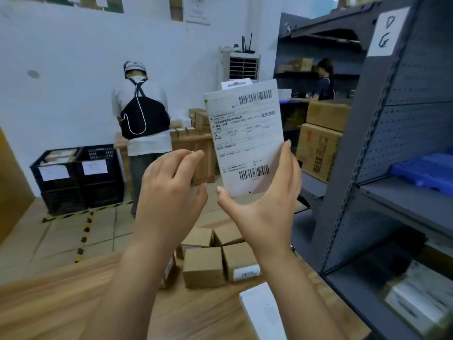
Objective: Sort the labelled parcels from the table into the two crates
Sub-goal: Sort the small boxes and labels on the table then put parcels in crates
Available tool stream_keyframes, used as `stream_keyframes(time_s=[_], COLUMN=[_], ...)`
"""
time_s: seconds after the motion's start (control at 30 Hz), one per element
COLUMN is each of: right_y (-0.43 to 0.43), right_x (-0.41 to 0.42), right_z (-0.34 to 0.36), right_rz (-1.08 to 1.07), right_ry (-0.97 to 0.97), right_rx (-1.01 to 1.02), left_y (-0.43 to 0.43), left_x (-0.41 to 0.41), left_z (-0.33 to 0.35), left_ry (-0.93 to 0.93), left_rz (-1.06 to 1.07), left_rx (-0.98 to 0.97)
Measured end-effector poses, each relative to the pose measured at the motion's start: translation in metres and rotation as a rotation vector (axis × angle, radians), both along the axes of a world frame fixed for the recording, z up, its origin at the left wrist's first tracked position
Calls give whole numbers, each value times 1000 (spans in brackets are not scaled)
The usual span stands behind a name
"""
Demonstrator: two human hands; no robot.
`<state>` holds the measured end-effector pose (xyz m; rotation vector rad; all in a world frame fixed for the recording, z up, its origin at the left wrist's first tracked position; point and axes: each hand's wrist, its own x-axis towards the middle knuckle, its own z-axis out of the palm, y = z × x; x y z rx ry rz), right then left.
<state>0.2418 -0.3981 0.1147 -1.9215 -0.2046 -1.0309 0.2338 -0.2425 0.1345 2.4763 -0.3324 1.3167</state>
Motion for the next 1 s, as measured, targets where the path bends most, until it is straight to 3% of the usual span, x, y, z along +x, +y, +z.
stream_keyframes(time_s=[1.0], right_y=[-187], right_x=[-24], right_z=[-14], right_rz=[-120], right_ry=[-97], right_rx=[41], left_y=[-187], left_x=[-4], left_z=[-9], left_ry=[-48], left_rz=[-188], left_rx=[-19])
